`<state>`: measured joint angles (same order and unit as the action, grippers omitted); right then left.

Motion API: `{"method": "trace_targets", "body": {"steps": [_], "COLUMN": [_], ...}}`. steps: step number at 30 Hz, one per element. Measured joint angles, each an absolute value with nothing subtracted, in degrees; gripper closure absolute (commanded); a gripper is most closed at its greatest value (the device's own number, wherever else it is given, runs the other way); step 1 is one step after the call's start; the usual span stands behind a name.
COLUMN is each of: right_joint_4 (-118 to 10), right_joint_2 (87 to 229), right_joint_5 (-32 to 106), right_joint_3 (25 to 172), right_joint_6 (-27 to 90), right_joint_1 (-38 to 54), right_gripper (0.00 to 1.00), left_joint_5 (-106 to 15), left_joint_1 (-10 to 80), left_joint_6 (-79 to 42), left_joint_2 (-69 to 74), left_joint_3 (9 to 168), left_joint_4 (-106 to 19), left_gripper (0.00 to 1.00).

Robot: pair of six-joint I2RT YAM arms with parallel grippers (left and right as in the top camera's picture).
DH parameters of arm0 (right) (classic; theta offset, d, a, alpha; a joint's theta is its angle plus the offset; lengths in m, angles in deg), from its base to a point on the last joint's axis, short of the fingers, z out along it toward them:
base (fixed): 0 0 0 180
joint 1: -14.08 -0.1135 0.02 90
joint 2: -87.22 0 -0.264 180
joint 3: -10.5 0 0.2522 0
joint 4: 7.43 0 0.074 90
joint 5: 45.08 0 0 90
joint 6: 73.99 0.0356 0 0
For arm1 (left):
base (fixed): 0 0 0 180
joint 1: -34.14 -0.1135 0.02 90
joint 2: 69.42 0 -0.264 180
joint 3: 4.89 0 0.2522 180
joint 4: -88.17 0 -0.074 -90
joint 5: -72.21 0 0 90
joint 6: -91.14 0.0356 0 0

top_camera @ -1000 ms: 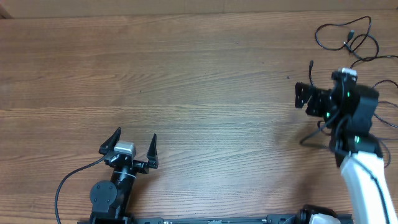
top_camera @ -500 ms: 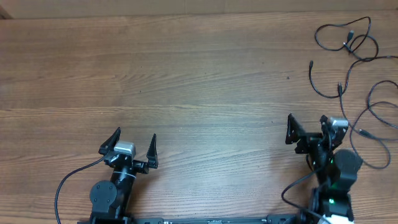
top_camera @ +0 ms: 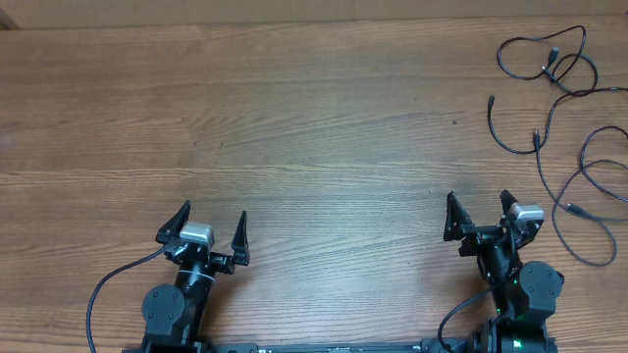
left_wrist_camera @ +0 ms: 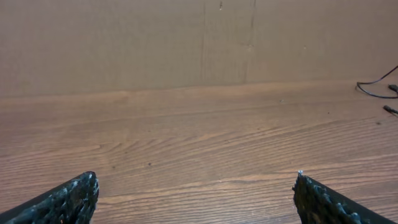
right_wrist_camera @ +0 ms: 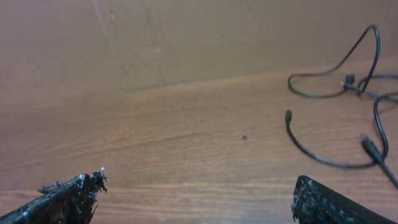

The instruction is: Untangle cables

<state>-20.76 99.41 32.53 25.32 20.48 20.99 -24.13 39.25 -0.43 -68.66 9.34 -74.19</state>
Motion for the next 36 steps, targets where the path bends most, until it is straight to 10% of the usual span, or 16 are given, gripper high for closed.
{"method": "trace_targets", "body": {"steps": [36], "right_joint_4": [-25.24], "right_joint_2": [87.85], "right_joint_5": [34.63], "right_joint_3": [25.32], "right_joint_6": [18.36], "right_joint_1": [7.59], "right_gripper": [0.0], "left_joint_5": [-23.98], "left_joint_1": [39.25], "left_joint_6": [-0.43], "left_joint_2": [-68.66], "left_joint_3": [9.34], "left_joint_4": [-74.21], "left_gripper": [0.0]}}
